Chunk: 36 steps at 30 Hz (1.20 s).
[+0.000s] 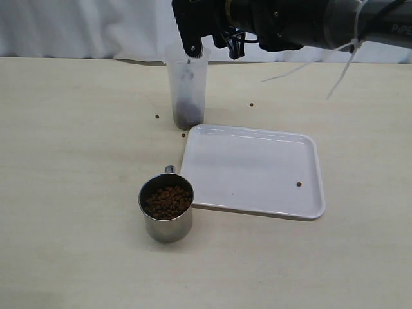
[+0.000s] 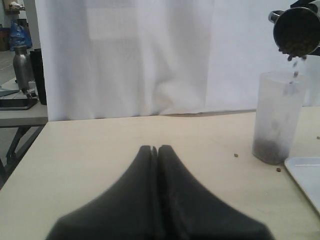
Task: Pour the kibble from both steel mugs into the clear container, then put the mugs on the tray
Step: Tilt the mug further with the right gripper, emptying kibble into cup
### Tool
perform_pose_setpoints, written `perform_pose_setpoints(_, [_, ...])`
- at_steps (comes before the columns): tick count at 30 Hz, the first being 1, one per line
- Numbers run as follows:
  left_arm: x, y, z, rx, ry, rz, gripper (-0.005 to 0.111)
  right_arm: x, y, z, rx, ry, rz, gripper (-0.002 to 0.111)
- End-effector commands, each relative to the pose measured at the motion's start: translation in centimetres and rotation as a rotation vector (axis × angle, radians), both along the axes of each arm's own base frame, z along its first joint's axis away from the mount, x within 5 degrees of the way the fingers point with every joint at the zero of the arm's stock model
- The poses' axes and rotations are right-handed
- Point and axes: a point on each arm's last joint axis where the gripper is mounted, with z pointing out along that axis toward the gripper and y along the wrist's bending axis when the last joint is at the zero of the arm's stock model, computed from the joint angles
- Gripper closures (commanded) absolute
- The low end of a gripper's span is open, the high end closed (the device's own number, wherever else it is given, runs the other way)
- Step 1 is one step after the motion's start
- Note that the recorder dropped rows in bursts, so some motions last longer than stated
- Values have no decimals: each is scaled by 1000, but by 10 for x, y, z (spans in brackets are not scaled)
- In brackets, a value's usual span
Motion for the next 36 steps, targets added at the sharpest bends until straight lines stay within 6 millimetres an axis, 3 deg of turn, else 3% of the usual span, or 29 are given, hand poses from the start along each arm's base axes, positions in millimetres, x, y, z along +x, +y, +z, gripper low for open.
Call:
perform_pose_setpoints(1, [0, -1, 0, -1, -9, -10, 107, 0, 0, 7, -11, -28, 4, 103])
perform_pose_setpoints(36, [0, -1, 0, -1, -11, -10, 107, 2, 1, -2, -162, -80, 53, 103])
